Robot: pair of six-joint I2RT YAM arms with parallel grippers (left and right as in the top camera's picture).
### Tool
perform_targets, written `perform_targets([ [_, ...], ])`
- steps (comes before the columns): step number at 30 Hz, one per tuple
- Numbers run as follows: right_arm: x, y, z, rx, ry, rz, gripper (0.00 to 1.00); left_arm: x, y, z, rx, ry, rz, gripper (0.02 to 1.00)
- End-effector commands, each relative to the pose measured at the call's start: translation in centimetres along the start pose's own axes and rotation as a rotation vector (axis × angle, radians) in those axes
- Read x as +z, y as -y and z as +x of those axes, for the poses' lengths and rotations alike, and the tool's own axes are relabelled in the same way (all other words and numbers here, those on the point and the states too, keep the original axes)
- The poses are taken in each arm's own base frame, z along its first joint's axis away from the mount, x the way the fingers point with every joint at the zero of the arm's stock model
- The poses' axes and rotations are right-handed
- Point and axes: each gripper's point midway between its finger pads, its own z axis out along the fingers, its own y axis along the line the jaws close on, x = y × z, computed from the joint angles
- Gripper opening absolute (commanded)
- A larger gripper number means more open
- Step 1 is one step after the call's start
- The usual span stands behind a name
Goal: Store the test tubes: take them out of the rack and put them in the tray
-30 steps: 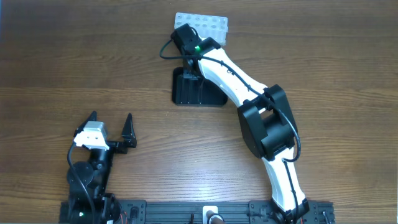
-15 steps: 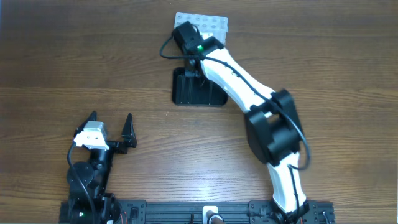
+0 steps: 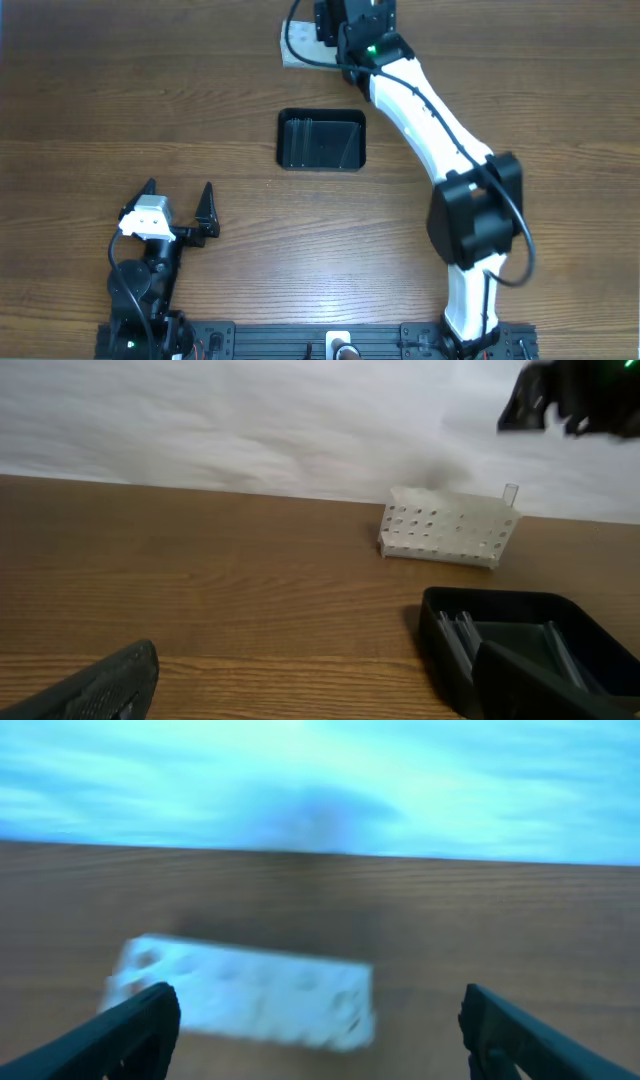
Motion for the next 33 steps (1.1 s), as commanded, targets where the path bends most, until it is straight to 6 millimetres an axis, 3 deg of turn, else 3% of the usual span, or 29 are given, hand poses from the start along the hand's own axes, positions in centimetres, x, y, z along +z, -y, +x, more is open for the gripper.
perform_targets([
  [1,4.0,0.8,2.8,-0.051,-0.027,0.041,0.897,0.0,0.0,0.1,0.014,0.002,0.003,1.000],
  [14,7.7,0.6,5.8,-0.050,-0.043,0.053,0.849,0.0,0.0,0.1,0.014,0.002,0.003,1.000],
  [22,7.9,0.7,5.9,-0.036,-0.046,0.057,0.579,0.0,0.0,0.1,0.014,0.002,0.003,1.000],
  [33,7.9,0.8,6.2,-0.009,-0.056,0.060,0.360,0.0,0.0,0.1,0.014,0.002,0.003,1.000],
])
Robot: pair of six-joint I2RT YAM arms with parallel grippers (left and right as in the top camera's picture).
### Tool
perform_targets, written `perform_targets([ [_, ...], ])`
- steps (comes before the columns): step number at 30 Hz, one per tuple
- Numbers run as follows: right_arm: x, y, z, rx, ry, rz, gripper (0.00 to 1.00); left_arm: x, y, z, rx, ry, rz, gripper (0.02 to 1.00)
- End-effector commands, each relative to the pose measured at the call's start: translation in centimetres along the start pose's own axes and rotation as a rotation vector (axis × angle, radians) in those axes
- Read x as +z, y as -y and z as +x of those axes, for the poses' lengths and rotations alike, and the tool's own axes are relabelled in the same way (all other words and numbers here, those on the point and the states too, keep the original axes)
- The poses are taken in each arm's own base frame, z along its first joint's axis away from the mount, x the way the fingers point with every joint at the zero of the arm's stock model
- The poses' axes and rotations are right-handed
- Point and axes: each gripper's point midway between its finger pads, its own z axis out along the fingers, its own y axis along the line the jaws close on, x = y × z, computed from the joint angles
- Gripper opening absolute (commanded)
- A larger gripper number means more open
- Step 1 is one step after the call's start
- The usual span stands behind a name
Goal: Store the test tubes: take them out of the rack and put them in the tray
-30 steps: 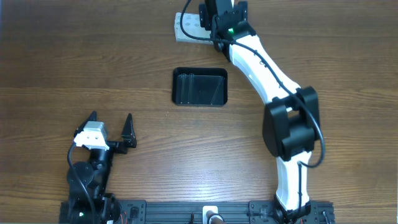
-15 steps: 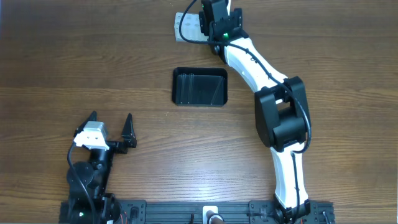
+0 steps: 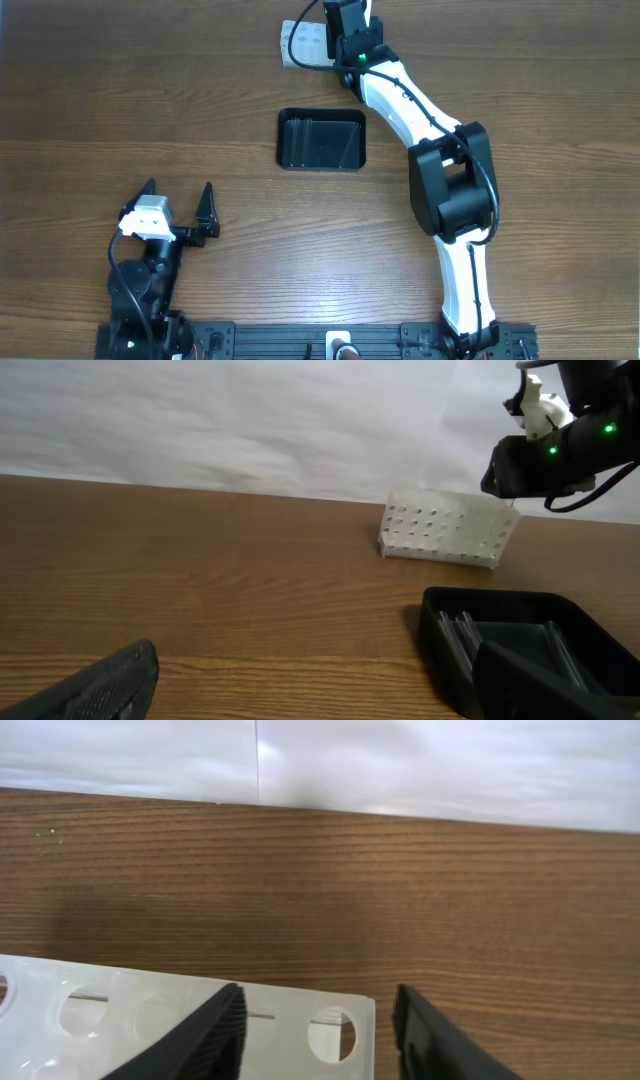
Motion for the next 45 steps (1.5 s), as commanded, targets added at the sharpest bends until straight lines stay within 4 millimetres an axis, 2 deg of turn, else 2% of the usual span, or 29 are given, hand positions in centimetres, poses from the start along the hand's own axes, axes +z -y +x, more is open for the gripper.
perform_targets([
  [1,0.6,0.5,0.8,0.012,-0.017,0.021,0.303,0.0,0.0,0.1,0.014,0.002,0.003,0.998],
  [6,0.6,0.5,0.9,0.010,-0.020,0.021,0.202,0.0,0.0,0.1,0.014,0.002,0.003,1.000],
  [20,0.6,0.5,0.8,0.010,-0.019,0.021,0.110,0.0,0.0,0.1,0.014,0.002,0.003,1.000],
  [26,-0.4,0.7,-0.7,0.023,0.009,0.016,0.099,0.0,0.0,0.1,0.014,0.002,0.003,1.000],
  [28,-1.4,0.9,-2.0,0.033,0.034,0.012,0.097,0.0,0.0,0.1,0.014,0.002,0.003,1.000],
  [29,-2.7,1.2,-3.7,0.048,0.067,0.006,0.099,0.0,0.0,0.1,0.014,0.002,0.003,1.000],
  [32,-5.5,1.8,-6.8,0.075,0.130,-0.006,0.099,0.0,0.0,0.1,0.014,0.002,0.003,1.000],
  [39,-13.7,3.7,-15.2,0.167,0.346,-0.047,0.099,0.0,0.0,0.1,0.014,0.002,0.003,1.000],
  [42,-16.3,4.4,-16.9,0.188,0.395,-0.058,0.099,0.0,0.0,0.1,0.014,0.002,0.003,1.000],
  [45,-17.5,4.1,-16.3,0.204,0.358,-0.075,0.099,0.0,0.0,0.1,0.014,0.002,0.003,1.000],
])
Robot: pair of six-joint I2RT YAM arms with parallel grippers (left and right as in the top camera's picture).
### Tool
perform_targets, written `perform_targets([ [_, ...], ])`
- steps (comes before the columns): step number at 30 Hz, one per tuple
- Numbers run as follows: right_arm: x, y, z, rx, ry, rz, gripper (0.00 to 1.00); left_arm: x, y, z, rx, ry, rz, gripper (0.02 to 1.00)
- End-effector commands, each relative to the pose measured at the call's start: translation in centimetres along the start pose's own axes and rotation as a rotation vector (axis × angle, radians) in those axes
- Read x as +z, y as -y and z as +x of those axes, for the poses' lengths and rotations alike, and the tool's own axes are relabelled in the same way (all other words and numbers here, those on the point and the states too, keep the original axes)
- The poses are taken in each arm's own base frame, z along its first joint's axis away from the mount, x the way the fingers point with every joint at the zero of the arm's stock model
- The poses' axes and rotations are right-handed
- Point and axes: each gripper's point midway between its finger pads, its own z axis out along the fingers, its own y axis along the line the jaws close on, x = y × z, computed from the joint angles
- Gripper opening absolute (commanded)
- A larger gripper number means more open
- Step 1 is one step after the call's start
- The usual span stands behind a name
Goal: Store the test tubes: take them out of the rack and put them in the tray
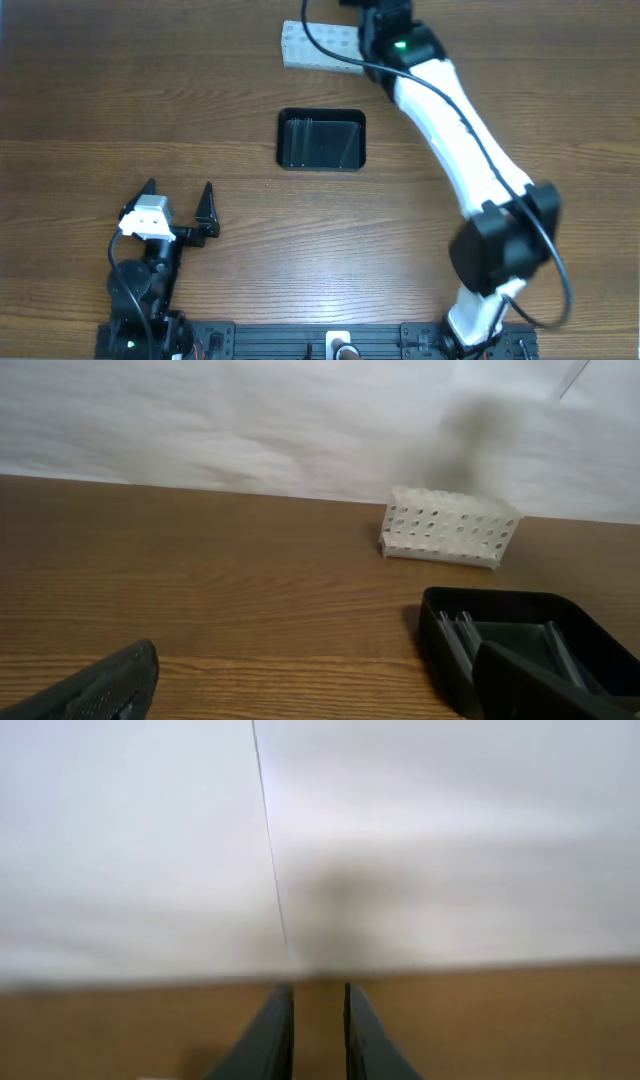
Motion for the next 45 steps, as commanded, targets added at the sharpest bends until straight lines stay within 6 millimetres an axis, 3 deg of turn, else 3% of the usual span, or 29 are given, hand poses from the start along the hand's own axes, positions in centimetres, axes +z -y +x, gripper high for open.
perform_targets([
  [1,-2.0,-0.5,-0.2,0.035,-0.043,-0.014,0.099,0.0,0.0,0.1,0.014,0.002,0.003,1.000],
  [5,-3.0,-2.7,4.8,0.026,-0.241,-0.098,0.099,0.0,0.0,0.1,0.014,0.002,0.003,0.998],
  [13,-5.4,-6.2,17.4,0.026,-0.663,-0.170,0.093,0.0,0.0,0.1,0.014,0.002,0.003,1.000],
  [14,-5.6,-7.2,19.9,0.016,-0.721,-0.201,0.091,0.0,0.0,0.1,0.014,0.002,0.003,1.000],
  [20,-6.1,-7.0,25.5,0.044,-0.849,-0.168,0.073,0.0,0.0,0.1,0.014,0.002,0.003,1.000],
  [28,-6.5,-5.4,29.6,0.053,-0.892,-0.108,0.075,0.0,0.0,0.1,0.014,0.002,0.003,1.000],
  [45,-6.3,-4.1,32.5,0.049,-0.932,-0.040,0.104,0.0,0.0,0.1,0.014,0.002,0.003,1.000],
])
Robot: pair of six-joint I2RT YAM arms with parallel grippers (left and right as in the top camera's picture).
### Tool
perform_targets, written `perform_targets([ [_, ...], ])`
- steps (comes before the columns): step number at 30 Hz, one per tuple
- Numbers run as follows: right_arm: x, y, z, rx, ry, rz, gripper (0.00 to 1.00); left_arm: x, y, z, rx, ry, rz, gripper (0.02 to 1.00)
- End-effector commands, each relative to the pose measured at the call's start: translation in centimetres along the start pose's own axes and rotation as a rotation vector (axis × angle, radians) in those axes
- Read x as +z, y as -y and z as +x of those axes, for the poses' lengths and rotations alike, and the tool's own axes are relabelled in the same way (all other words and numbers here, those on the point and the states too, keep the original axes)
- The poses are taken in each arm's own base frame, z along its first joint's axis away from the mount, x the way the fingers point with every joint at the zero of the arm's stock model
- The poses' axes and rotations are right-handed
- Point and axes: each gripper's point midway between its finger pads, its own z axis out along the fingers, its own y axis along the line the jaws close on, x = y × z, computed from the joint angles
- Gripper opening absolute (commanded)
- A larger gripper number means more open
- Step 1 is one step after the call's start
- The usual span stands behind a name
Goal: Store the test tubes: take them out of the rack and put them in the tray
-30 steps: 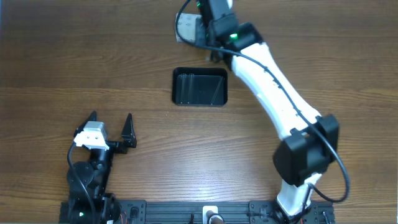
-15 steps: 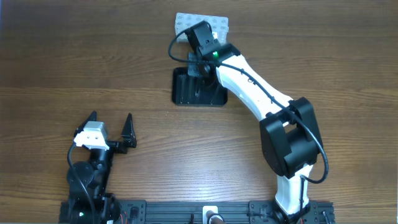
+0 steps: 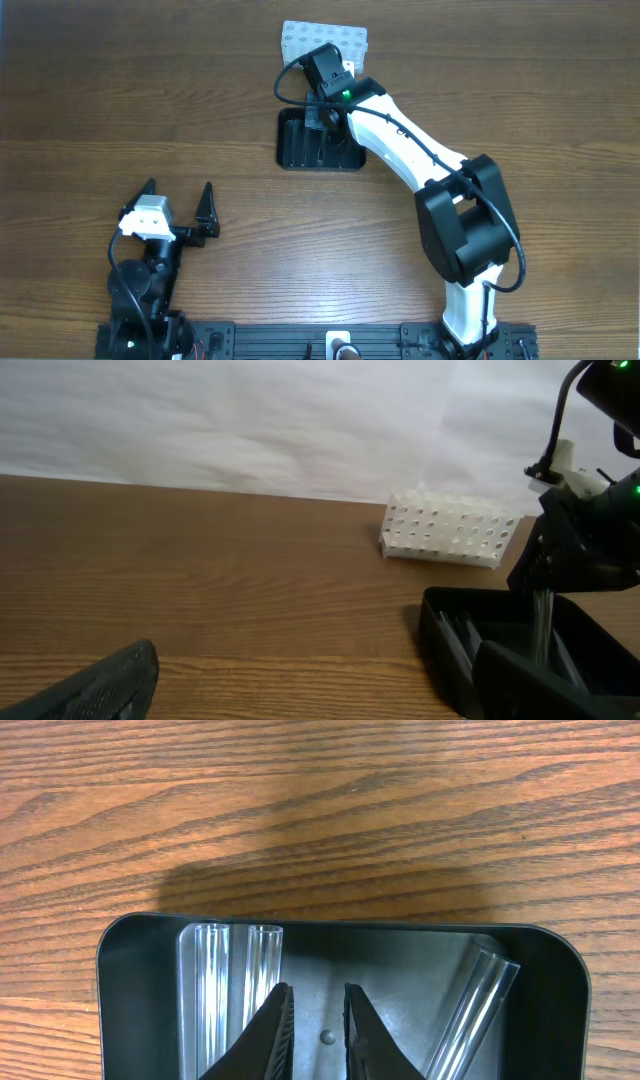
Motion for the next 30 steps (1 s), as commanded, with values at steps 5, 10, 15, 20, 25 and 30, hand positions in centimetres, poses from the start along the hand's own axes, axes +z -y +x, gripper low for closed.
perform_targets([
  [5,2.3,1.2,1.7,0.013,-0.051,0.050,0.115,0.0,0.0,0.1,0.014,0.001,0.002,1.000],
  [10,2.5,1.3,1.8,0.012,-0.055,0.052,0.123,0.0,0.0,0.1,0.014,0.001,0.002,1.000],
  [15,2.9,1.4,2.0,0.012,-0.062,0.057,0.211,0.0,0.0,0.1,0.014,0.001,0.002,1.000],
  [20,2.5,1.5,1.3,0.021,-0.049,0.052,0.316,0.0,0.0,0.1,0.014,0.001,0.002,1.000],
  [25,-2.0,0.8,-2.1,-0.020,0.062,0.005,0.395,0.0,0.0,0.1,0.014,0.001,0.002,1.000],
  [30,-10.9,3.9,-8.2,-0.098,0.321,0.092,0.720,0.0,0.0,0.1,0.014,0.001,0.002,1.000],
])
